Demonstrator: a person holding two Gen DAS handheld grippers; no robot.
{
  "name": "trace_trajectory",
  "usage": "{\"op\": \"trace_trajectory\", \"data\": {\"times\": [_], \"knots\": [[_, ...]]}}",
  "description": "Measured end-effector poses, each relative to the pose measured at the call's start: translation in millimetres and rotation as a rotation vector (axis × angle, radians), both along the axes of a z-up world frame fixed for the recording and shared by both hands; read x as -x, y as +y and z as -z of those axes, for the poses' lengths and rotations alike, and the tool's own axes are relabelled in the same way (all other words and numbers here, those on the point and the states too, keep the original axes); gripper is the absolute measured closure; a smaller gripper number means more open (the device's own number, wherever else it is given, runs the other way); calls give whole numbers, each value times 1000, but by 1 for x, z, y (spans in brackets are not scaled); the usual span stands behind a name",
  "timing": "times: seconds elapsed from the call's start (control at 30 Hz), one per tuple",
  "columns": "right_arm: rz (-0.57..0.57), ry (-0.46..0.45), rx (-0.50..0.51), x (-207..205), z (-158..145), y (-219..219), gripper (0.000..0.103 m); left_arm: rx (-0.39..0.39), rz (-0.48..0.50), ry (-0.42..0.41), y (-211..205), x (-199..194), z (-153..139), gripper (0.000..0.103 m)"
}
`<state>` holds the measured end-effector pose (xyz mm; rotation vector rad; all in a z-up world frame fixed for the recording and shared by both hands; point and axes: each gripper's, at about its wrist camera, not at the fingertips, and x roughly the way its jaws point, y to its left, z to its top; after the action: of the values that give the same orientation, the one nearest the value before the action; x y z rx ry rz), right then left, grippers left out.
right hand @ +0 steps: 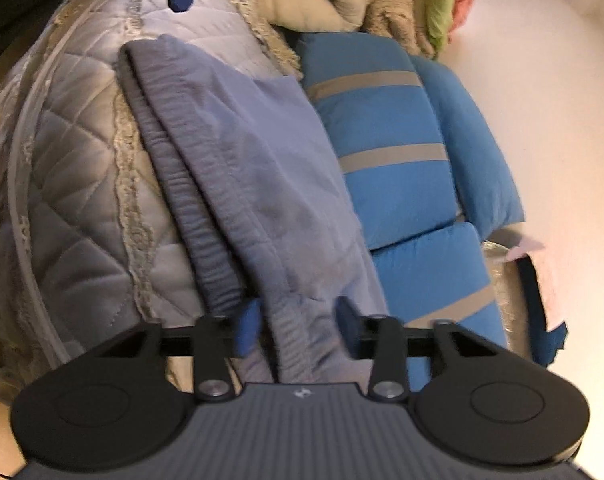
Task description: Fold clothes
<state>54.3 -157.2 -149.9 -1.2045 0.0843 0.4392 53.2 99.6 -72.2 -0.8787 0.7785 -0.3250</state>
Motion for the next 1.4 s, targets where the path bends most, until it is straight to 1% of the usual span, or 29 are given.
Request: {"op": "trace_trajectory", "data": {"times": [0.03, 0.07, 0.2, 0.37, 0.6, 0.8, 1.03, 1.3, 1.4], "knots": [[-7, 16, 2, -1, 1, 1, 86, 1, -1, 1, 0, 0, 0, 26], [-12, 24, 1, -1, 1, 1, 103, 2, -2, 3, 0, -1, 1, 26], [-20, 43, -22, 4, -4, 0, 103, 6, -10, 6, 2, -1, 3, 26], [-34, 46, -11, 15, -8, -6, 103, 6, -19, 15, 4, -2, 6, 26], [-34, 85, -11, 28, -6, -8, 103, -1, -39, 42, 6, -3, 13, 26], [-28, 118, -22, 30, -2, -8, 103, -1, -47, 66, 9, -6, 20, 26], [-21, 151, -63, 32, -5, -7, 103, -7, -39, 89, 7, -10, 28, 26], [-24, 145, -46, 34, -3, -10, 103, 4, -10, 107, 4, -14, 37, 26], [-15, 152, -62, 32, -4, -9, 103, 16, -11, 123, 4, -15, 42, 26]]}}
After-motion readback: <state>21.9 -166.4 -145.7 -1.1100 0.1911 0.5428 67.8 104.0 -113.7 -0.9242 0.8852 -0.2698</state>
